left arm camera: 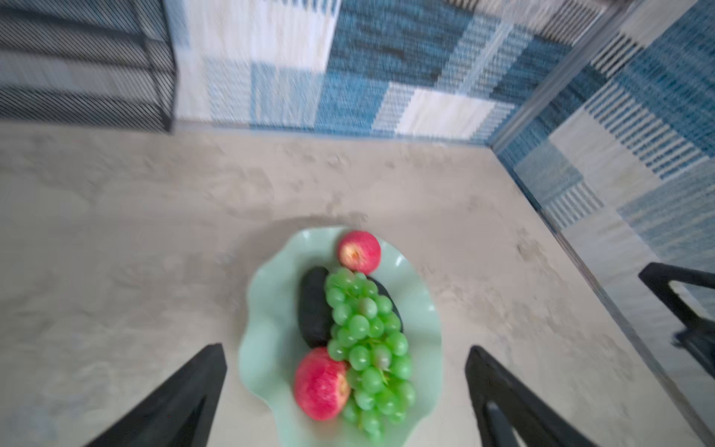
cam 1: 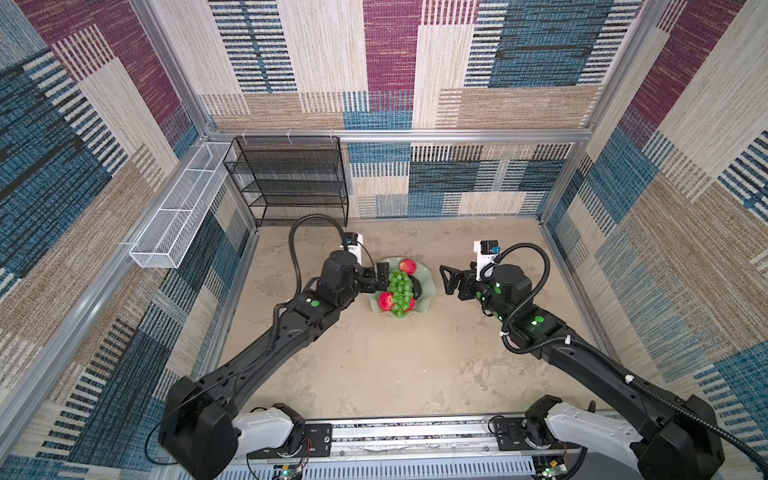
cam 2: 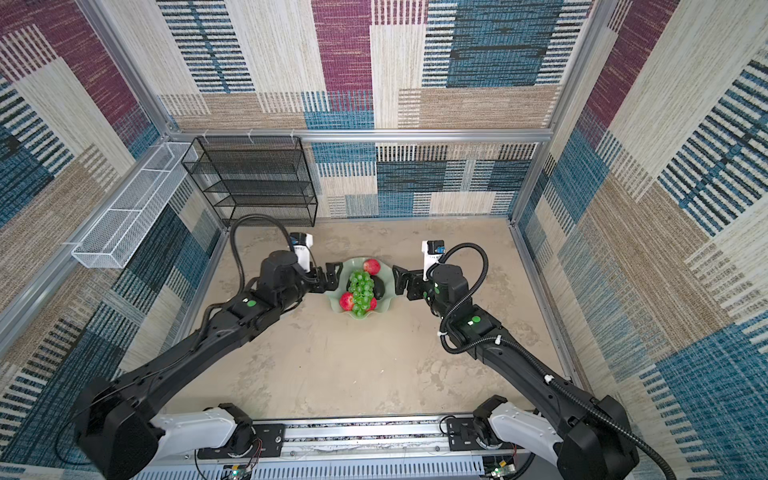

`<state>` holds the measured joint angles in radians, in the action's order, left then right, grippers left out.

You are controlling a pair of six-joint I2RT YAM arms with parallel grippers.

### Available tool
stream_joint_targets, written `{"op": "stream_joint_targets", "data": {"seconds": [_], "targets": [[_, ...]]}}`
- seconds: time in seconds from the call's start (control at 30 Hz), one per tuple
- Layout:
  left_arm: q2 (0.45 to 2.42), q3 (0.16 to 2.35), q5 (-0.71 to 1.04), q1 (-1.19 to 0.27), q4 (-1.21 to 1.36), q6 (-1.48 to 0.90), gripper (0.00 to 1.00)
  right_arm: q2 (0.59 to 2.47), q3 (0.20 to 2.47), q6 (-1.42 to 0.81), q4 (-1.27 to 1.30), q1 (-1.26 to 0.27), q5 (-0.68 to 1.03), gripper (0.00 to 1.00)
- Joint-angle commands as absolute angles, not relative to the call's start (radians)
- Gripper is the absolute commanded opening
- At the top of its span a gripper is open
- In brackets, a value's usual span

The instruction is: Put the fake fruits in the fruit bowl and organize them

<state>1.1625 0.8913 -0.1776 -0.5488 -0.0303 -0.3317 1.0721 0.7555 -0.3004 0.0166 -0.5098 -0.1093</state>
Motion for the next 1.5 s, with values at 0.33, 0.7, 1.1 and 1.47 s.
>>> {"op": "stream_joint_targets", "data": {"seconds": [0.33, 0.7, 1.1, 1.47], "targets": [[1.006, 0.319, -0.505, -0.219, 0.493, -0.053, 1.00, 1.071, 0.472, -0.072, 0.446, -0.281, -0.307, 1.00], [1.563, 0.333, -0.211, -0.009, 1.048, -0.007, 0.99, 1.235, 0.233, 0.021, 0.983, -0.143, -0.297, 1.00], [1.539, 0.396, -0.226, 0.002, 0.872, -0.043, 0.99, 1.507, 0.283, 0.030, 1.148, -0.051, -0.150, 1.00], [1.540, 0.409, -0.218, 0.001, 0.848, -0.043, 0.99, 1.539, 0.203, 0.017, 1.304, -0.015, -0.074, 1.00]]}}
